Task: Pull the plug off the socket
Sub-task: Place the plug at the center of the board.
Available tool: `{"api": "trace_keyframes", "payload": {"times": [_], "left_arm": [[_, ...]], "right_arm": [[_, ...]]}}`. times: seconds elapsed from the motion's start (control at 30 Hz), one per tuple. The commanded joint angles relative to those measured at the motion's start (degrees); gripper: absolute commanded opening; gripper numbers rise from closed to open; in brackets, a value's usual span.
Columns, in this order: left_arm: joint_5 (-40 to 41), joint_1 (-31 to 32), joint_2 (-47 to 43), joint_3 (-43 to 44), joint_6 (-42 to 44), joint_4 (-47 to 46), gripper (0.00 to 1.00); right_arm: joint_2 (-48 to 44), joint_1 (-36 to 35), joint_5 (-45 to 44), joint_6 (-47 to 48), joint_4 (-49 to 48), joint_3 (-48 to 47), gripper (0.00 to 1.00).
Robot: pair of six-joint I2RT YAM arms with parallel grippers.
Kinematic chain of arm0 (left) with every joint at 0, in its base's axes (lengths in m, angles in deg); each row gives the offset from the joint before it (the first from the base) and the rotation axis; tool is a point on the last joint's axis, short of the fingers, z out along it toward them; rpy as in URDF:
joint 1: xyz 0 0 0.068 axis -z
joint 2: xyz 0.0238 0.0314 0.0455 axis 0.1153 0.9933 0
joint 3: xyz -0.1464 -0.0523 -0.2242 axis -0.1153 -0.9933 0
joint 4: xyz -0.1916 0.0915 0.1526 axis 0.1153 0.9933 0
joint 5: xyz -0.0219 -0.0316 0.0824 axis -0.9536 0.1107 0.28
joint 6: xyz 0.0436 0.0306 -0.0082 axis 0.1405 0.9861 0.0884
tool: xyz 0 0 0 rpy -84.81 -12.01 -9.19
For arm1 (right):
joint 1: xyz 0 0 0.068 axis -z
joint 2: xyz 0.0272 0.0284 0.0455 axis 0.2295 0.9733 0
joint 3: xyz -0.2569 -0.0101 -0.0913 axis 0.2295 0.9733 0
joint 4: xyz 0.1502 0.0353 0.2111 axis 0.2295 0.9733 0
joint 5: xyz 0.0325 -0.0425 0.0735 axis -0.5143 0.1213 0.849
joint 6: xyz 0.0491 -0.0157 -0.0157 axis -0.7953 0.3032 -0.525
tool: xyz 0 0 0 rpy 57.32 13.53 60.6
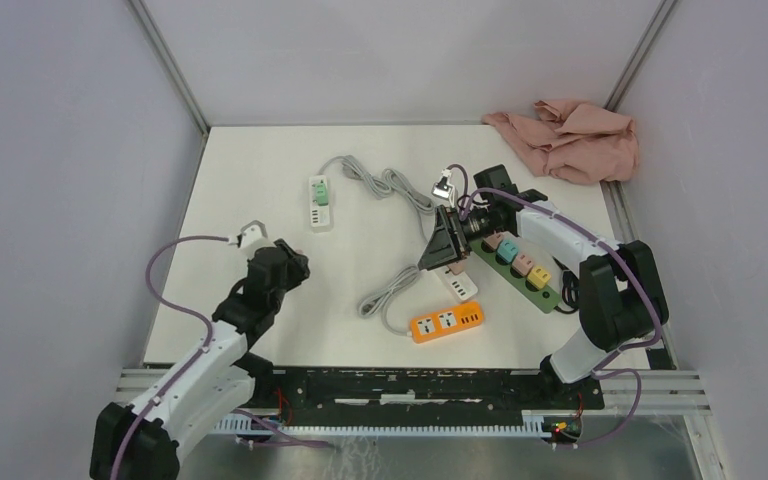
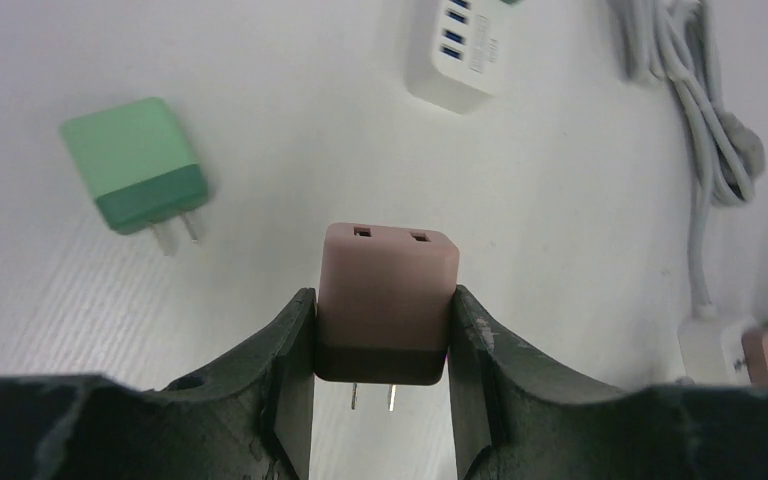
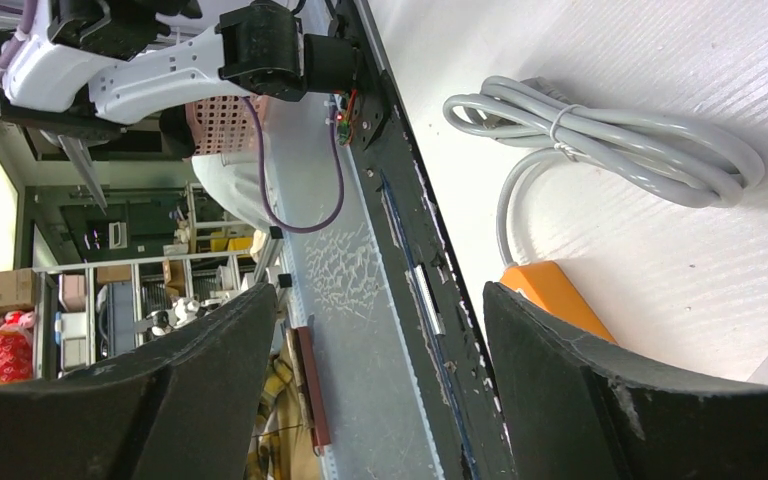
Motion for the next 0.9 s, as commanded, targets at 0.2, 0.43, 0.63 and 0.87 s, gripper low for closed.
{"api": "trace_keyframes", "payload": {"times": [0.2, 0.43, 0.63, 0.87], "left_arm": [[-5.7, -15.7, 2.9, -5.7, -9.6, -8.6, 0.07], [1.0, -17.1, 5.2, -6.8, -17.1, -4.7, 0.17], [4.9, -17.1, 4.9, -5.8, -21.6, 0.4, 0.49], [4.3, -17.0, 3.0, -4.2, -23.5, 4.9, 0.75]], "right_arm": [[-1.7, 0.3, 1.2, 2.0, 0.6, -2.7, 0.81], [-1.6, 0.3, 1.4, 2.3, 1.0, -2.9, 0.81], [-1.6, 0.3, 1.5, 2.9, 1.7, -3.2, 0.81], [-1.7, 0.4, 1.4, 3.8, 2.8, -3.6, 0.81]]}}
